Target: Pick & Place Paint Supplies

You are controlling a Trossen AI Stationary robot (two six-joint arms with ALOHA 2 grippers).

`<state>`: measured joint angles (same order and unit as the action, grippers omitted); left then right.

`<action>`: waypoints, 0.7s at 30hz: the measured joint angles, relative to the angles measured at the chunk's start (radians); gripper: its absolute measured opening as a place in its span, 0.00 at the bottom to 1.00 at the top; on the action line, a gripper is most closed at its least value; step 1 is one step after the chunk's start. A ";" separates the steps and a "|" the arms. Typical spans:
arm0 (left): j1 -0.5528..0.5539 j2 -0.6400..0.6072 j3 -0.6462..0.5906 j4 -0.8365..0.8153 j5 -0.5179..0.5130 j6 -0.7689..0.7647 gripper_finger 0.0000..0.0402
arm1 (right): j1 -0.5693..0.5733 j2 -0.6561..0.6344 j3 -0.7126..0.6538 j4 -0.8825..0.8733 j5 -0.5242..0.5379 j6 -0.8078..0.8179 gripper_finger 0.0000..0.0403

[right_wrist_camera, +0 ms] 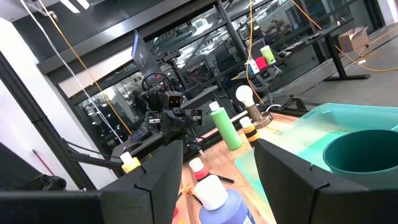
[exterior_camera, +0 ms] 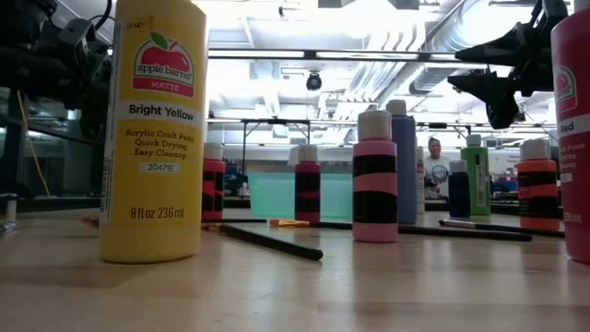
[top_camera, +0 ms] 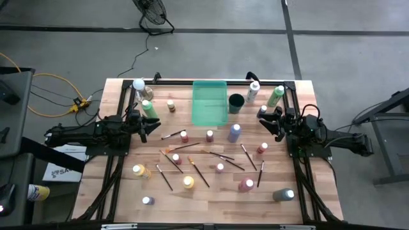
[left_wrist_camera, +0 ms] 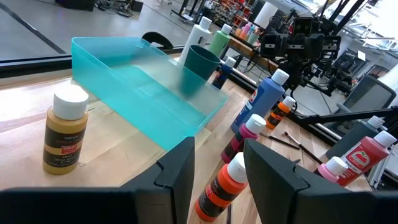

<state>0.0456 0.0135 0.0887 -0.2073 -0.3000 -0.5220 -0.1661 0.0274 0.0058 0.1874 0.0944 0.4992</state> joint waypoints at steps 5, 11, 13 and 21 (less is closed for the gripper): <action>0.000 0.000 0.000 0.000 0.000 0.000 0.34 | 0.000 0.000 0.000 0.001 -0.003 0.002 0.48; 0.000 0.000 0.000 0.000 0.000 0.000 0.34 | 0.000 0.000 0.000 0.018 -0.054 0.168 0.48; 0.000 0.000 0.000 0.000 0.000 0.000 0.34 | 0.000 0.000 0.000 0.017 -0.068 0.235 0.48; 0.000 0.000 0.000 0.000 0.000 0.000 0.34 | 0.000 0.002 0.032 -0.148 0.068 0.396 0.48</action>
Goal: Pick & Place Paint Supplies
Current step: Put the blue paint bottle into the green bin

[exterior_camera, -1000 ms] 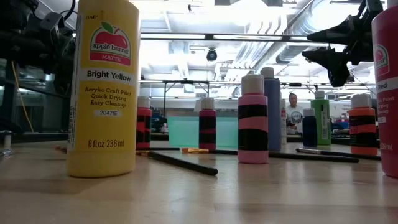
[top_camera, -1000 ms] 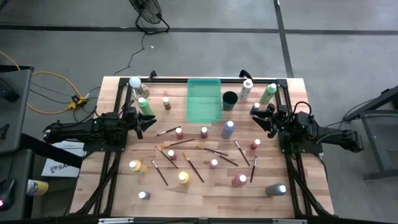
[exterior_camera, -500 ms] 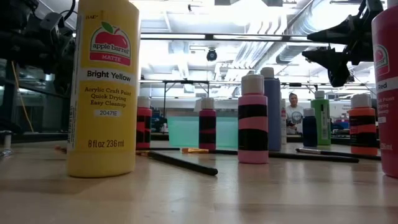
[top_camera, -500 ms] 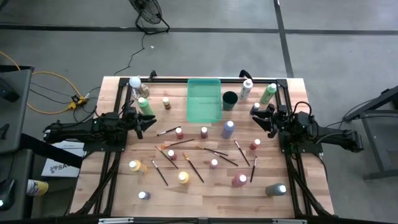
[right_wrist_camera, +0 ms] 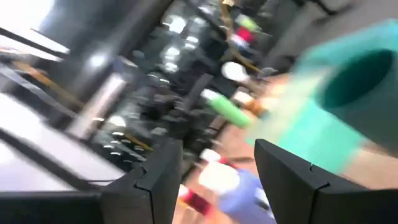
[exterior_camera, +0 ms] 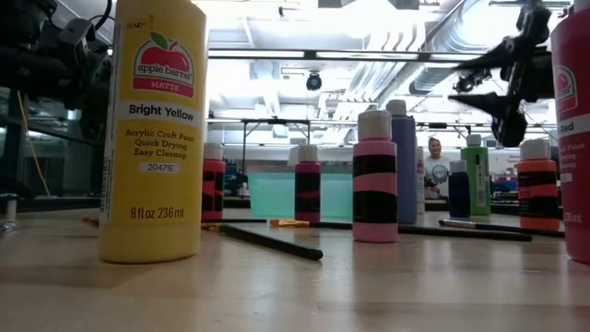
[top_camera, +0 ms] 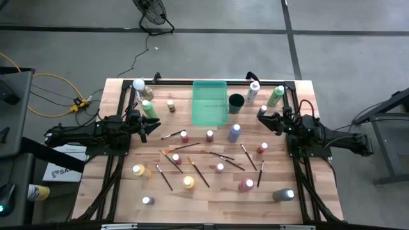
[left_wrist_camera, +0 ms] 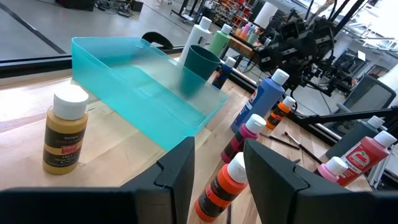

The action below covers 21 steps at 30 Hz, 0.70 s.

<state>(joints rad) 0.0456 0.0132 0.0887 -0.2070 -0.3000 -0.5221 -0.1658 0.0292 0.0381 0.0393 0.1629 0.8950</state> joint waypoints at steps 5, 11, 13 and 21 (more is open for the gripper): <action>0.000 0.000 0.000 0.000 0.000 0.000 0.34 | 0.000 0.073 0.165 -0.373 0.127 0.131 0.48; 0.000 0.000 0.000 0.000 0.000 0.000 0.34 | -0.001 0.304 0.362 -0.592 0.213 0.258 0.48; 0.000 0.000 0.000 0.000 0.000 0.000 0.34 | -0.001 0.393 0.419 -0.606 0.223 0.259 0.48; 0.000 0.000 0.000 0.000 0.000 0.000 0.34 | -0.001 0.641 0.558 -0.807 0.229 0.326 0.48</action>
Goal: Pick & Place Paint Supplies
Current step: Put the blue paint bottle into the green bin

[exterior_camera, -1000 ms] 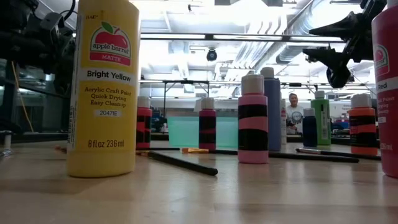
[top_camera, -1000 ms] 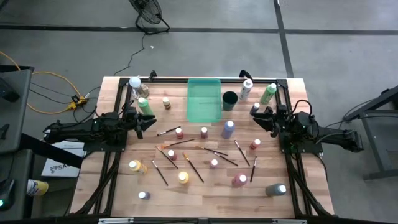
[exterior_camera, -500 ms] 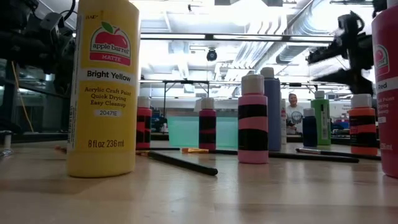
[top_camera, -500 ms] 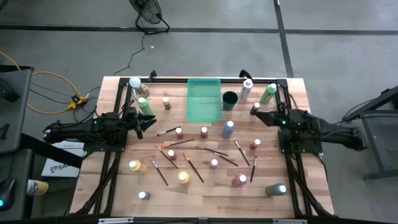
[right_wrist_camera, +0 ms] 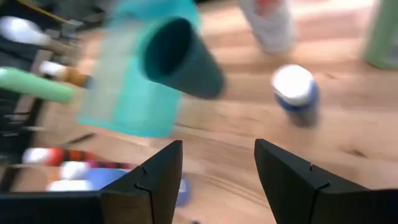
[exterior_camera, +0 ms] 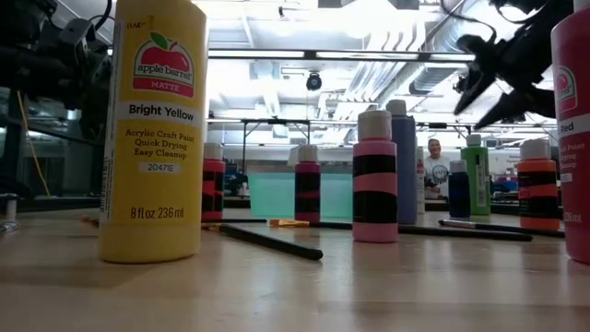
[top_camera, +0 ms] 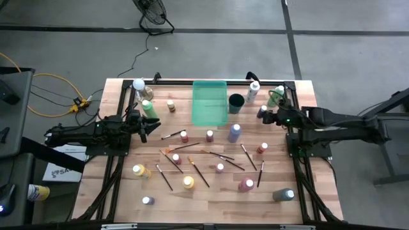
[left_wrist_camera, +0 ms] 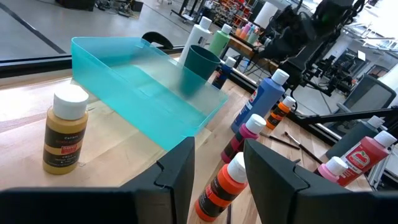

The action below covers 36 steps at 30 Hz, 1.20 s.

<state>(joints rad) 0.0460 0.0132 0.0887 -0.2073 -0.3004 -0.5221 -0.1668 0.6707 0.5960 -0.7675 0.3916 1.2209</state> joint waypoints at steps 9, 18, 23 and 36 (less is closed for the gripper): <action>0.000 0.000 0.000 0.000 0.000 0.000 0.34 | 0.042 0.077 -0.008 -0.007 0.173 -0.221 0.48; 0.000 0.000 0.000 0.000 0.000 0.000 0.34 | -0.115 0.180 0.047 0.073 -0.077 -0.642 0.48; 0.000 0.000 0.000 0.001 0.000 0.000 0.34 | -0.123 0.186 0.072 0.032 -0.077 -0.935 0.48; 0.000 0.000 0.000 0.001 0.000 0.000 0.34 | -0.297 0.264 0.072 0.005 -0.089 -0.873 0.48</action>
<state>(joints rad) 0.0457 0.0132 0.0887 -0.2062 -0.3004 -0.5221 -0.4637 0.9342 0.6678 -0.7623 0.3027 0.3479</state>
